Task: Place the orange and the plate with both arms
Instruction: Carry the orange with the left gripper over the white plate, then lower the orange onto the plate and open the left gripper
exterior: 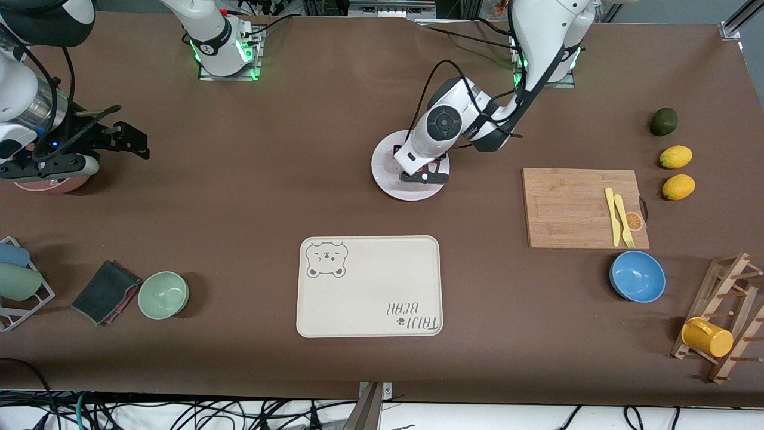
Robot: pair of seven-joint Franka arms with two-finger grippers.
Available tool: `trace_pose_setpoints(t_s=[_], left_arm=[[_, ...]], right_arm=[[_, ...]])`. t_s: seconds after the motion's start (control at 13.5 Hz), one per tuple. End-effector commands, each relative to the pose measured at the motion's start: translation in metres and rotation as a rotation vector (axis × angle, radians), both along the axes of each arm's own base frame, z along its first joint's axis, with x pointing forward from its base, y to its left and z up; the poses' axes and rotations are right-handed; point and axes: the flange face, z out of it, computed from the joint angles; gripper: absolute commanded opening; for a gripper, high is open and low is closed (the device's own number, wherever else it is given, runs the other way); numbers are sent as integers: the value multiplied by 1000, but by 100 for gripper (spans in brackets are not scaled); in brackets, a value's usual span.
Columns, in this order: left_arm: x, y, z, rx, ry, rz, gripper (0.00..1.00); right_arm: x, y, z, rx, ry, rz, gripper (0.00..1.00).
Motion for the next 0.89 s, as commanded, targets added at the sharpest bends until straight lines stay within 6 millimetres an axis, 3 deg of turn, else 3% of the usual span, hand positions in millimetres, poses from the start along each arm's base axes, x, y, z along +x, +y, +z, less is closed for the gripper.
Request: trace_pose_setpoints(t_s=[0.0, 0.07, 0.22, 0.37, 0.67, 0.81], left_arm=[[5, -6, 1, 19, -23, 5, 62], [10, -5, 10, 17, -40, 0, 100], [33, 12, 43, 2, -98, 40, 100], [67, 49, 92, -11, -167, 98, 100], [118, 160, 185, 31, -250, 253, 100], [127, 217, 222, 57, -270, 240, 100]], right_arm=[[0, 3, 3, 6, 10, 14, 100], [1, 1, 4, 8, 8, 12, 100], [0, 1, 4, 11, 9, 6, 100], [-1, 3, 4, 10, 16, 6, 100], [0, 8, 3, 12, 19, 25, 100], [1, 33, -18, 5, 74, 72, 100]])
